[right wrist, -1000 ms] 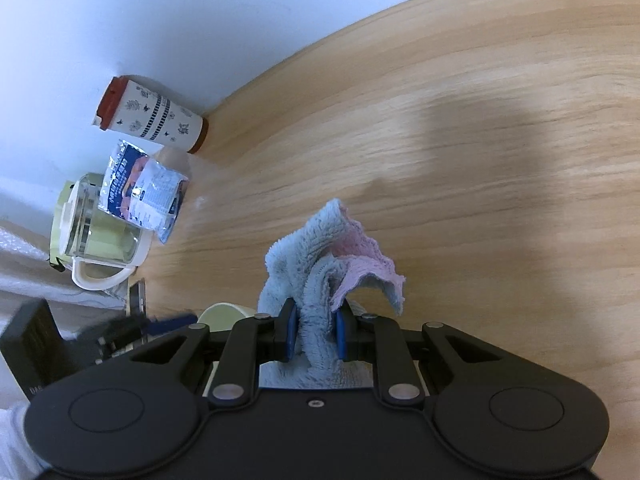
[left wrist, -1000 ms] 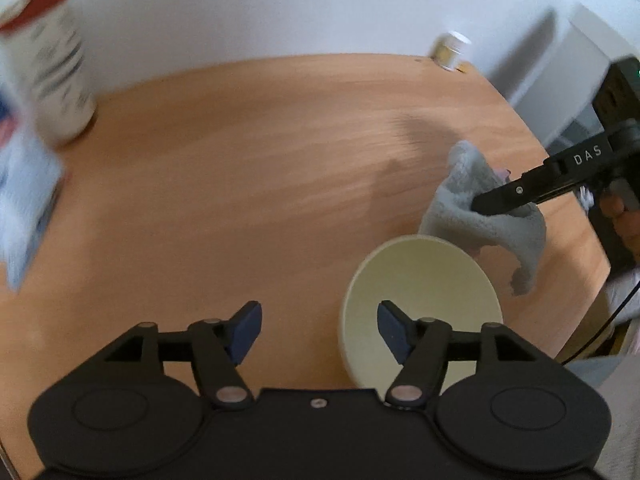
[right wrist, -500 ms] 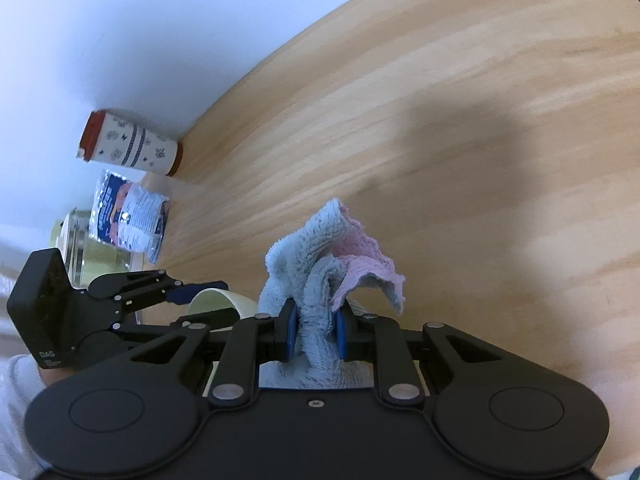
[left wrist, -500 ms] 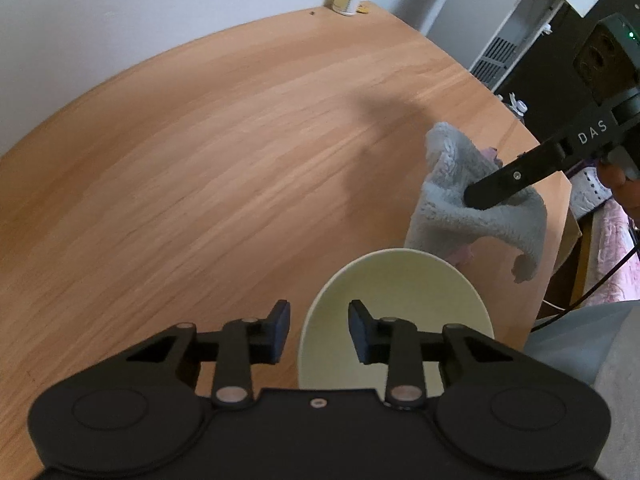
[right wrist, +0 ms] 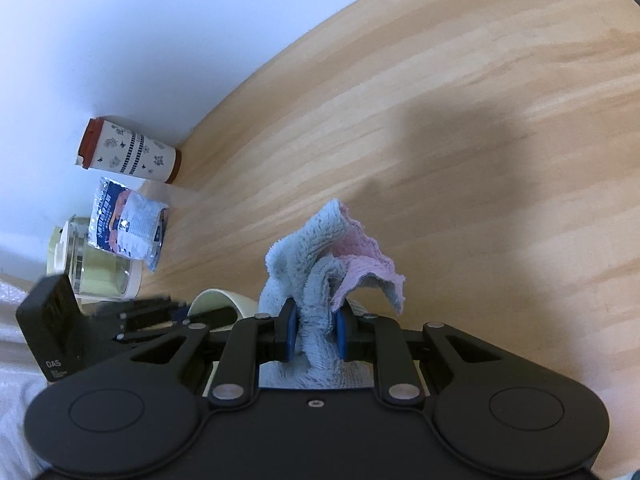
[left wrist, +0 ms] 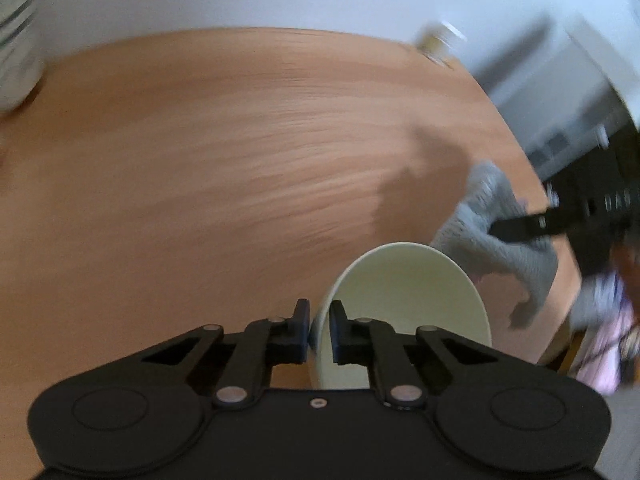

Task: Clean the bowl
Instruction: 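Lift the towel away from the bowl with the right gripper while the left gripper releases the rim, then grip the bowl rim with the left gripper while the right gripper wipes the outer wall with the towel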

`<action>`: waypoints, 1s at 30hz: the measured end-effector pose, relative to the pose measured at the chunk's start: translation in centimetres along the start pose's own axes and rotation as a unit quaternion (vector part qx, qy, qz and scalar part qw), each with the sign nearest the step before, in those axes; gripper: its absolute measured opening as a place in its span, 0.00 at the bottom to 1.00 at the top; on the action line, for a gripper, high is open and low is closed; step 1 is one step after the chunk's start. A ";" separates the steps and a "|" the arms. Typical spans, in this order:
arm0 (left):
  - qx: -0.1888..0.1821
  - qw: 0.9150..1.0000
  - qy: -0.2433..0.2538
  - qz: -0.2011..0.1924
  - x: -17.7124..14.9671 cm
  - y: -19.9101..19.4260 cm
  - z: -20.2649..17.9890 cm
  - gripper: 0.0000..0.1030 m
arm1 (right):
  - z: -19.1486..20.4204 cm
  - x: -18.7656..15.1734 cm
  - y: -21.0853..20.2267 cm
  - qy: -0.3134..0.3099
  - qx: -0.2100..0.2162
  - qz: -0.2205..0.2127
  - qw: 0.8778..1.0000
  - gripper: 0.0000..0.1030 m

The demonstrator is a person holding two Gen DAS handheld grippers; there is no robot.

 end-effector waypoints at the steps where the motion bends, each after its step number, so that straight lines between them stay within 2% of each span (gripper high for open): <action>1: 0.003 1.000 -0.020 -0.001 -0.7 -0.2 0.1 0.07 | 0.2 0.3 0.1 -0.004 0.001 0.001 1.000 0.21; 3: 0.001 0.999 -0.033 0.005 -1.6 -0.4 -0.2 0.09 | 0.7 0.7 0.2 -0.009 0.004 0.004 1.000 0.21; 7: 0.008 1.000 -0.016 0.012 -2.3 -0.4 -1.1 0.12 | 2.2 1.7 1.2 -0.027 0.015 0.017 0.999 0.21; 8: 0.010 1.000 -0.011 0.014 -2.3 -0.5 -1.2 0.21 | 2.5 1.8 1.4 -0.032 0.014 0.019 0.999 0.21; 9: 0.015 1.000 -0.001 0.013 -2.2 -0.6 -1.4 0.33 | 2.7 1.9 1.6 -0.036 0.014 0.020 0.999 0.21; 10: 0.023 1.000 0.014 0.009 -2.0 -0.8 -1.7 0.40 | 3.2 2.1 2.0 -0.044 0.011 0.024 0.999 0.21; 11: 0.028 0.999 0.023 0.006 -1.8 -0.9 -2.0 0.47 | 3.5 2.2 2.2 -0.048 0.012 0.026 0.998 0.21; 12: 0.032 0.999 0.030 0.003 -1.6 -1.0 -2.1 0.47 | 3.7 2.3 2.3 -0.051 0.013 0.027 0.998 0.21; 16: 0.042 0.998 0.052 0.000 -0.3 -1.2 -2.1 0.46 | 4.2 2.5 2.3 -0.054 0.011 0.028 0.998 0.21; 19: 0.033 0.996 0.086 0.002 0.3 -1.0 -2.9 0.44 | 4.1 2.6 2.2 -0.054 -0.004 0.021 0.998 0.21; 23: 0.009 0.993 0.113 0.015 0.4 -0.6 -3.1 0.26 | 3.8 2.4 2.3 -0.055 -0.011 0.023 0.998 0.21; 28: -0.001 0.991 0.129 0.025 0.5 0.0 -3.5 0.21 | 4.0 2.6 2.2 -0.057 -0.014 0.021 0.998 0.22; 29: -0.002 0.991 0.130 0.025 0.5 0.0 -3.5 0.10 | 4.1 2.7 2.1 -0.058 -0.014 0.019 0.998 0.22; 30: -0.001 0.991 0.133 0.024 0.5 0.0 -3.4 0.07 | 4.1 2.7 2.1 -0.058 -0.013 0.017 0.998 0.22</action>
Point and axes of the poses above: each gripper's, at about its wrist camera, not at the fingertips, and y roughly the way its jaws point, z to its left, x to its top, the point moved 2 cm from there along y, roughly the way its jaws point
